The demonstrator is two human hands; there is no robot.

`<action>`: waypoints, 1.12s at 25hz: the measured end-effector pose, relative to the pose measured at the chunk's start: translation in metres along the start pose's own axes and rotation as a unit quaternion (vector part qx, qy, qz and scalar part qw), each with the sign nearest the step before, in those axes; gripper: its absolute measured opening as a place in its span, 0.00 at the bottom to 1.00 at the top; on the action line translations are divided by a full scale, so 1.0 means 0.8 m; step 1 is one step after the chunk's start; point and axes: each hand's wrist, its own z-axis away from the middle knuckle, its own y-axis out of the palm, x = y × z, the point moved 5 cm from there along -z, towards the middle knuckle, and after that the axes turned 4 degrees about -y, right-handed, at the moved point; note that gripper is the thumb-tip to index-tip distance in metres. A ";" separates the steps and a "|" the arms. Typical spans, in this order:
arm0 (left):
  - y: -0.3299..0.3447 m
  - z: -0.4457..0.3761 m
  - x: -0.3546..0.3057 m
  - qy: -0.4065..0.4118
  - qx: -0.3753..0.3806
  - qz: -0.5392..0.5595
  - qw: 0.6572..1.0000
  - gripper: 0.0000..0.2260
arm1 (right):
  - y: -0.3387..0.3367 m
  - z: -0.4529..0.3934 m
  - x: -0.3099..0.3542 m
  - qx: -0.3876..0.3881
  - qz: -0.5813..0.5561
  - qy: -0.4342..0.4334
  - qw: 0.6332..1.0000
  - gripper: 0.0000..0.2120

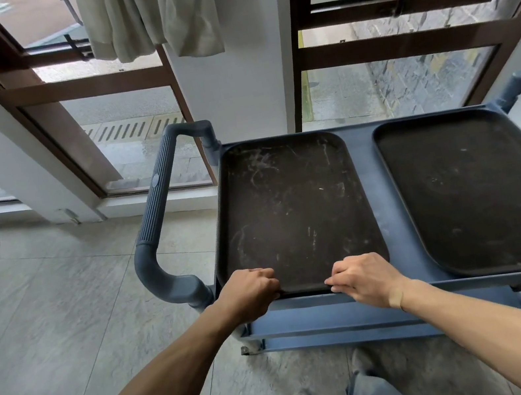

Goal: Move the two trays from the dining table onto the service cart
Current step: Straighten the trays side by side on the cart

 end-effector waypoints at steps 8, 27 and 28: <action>0.019 0.007 0.021 -0.043 0.027 0.053 0.997 0.17 | 0.017 -0.005 -0.018 0.070 -0.045 0.069 0.994 0.24; 0.030 0.018 0.023 -0.069 0.006 0.058 0.996 0.13 | 0.023 0.010 0.006 0.052 0.034 0.055 0.997 0.17; 0.030 0.018 0.022 -0.065 0.002 0.052 0.997 0.13 | 0.024 0.010 0.006 0.050 0.034 0.055 0.997 0.17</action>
